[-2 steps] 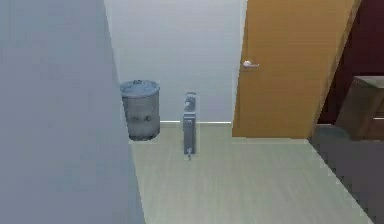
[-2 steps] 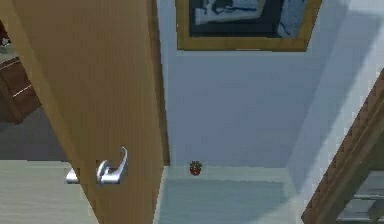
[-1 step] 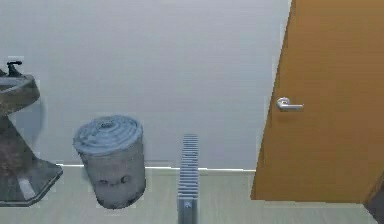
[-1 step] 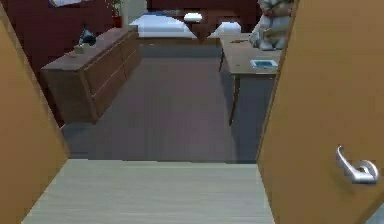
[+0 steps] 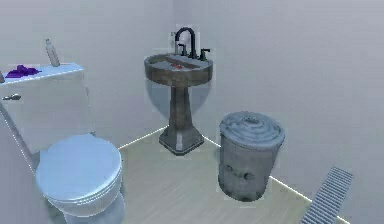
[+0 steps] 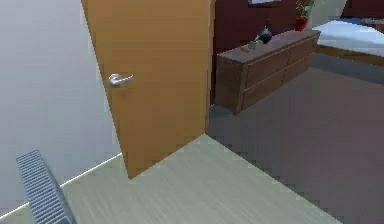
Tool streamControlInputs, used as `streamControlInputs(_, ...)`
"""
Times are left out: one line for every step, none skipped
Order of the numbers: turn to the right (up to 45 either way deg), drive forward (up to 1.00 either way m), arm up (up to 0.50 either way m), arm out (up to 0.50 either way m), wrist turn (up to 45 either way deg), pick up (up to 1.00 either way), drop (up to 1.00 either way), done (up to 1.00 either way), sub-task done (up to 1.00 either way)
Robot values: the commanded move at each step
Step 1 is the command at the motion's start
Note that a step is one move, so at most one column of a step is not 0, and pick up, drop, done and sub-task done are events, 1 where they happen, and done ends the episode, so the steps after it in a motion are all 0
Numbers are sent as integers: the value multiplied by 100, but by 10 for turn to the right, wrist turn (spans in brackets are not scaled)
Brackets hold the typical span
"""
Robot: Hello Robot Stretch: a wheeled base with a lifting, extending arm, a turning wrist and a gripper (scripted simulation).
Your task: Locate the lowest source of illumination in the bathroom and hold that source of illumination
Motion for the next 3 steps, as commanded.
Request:
streamControlInputs(-90,0,0,0,0,0,0,0,0)
streamControlInputs(0,100,0,0,0,0,0,0,0)
streamControlInputs(0,30,0,0,0,0,0,0,0)
